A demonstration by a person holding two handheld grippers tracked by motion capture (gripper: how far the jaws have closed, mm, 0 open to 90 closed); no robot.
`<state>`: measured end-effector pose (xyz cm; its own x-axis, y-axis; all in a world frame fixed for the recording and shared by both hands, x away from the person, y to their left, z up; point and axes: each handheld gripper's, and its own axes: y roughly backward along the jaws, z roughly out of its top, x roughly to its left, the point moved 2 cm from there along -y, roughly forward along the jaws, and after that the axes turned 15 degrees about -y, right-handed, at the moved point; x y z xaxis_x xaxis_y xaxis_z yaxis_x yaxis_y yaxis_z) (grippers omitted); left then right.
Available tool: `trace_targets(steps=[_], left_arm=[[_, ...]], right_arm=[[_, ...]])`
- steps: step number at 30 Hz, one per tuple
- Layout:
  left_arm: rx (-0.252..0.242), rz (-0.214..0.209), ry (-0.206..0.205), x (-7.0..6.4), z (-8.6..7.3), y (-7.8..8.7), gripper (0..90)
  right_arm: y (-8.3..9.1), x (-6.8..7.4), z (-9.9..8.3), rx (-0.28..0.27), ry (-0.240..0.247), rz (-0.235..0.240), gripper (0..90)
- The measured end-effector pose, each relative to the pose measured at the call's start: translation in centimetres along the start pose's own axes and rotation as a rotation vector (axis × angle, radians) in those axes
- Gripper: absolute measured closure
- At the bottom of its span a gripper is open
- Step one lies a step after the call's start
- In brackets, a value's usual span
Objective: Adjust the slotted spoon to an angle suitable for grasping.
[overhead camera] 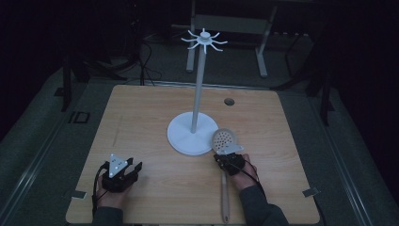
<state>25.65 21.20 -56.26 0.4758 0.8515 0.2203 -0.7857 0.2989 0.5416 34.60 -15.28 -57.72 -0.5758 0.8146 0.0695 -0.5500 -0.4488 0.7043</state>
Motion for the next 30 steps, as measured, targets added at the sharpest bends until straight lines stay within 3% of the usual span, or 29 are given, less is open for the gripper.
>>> trace_targets(steps=[10,16,23,26,30], left_arm=[[0.004,-0.003,-0.003,-0.1,0.0,-0.1,58.0],[0.004,-0.003,0.000,-0.1,0.0,-0.1,58.0],[0.003,-0.003,0.001,-0.1,0.0,-0.1,58.0],[0.003,-0.004,-0.002,-0.1,0.1,-0.2,58.1],[0.004,-0.006,-0.005,-0.1,0.1,-0.2,58.1]], right_arm=[[1.5,-3.8,-0.9,0.007,-0.085,-0.100,90.0],[2.6,-6.2,-1.6,0.007,-0.161,-0.140,90.0],[3.8,-8.1,-2.4,0.019,-0.192,-0.197,90.0],[4.5,-8.6,-2.8,0.000,-0.234,-0.188,90.0],[6.4,-8.2,-3.6,-0.041,-0.196,-0.153,90.0]])
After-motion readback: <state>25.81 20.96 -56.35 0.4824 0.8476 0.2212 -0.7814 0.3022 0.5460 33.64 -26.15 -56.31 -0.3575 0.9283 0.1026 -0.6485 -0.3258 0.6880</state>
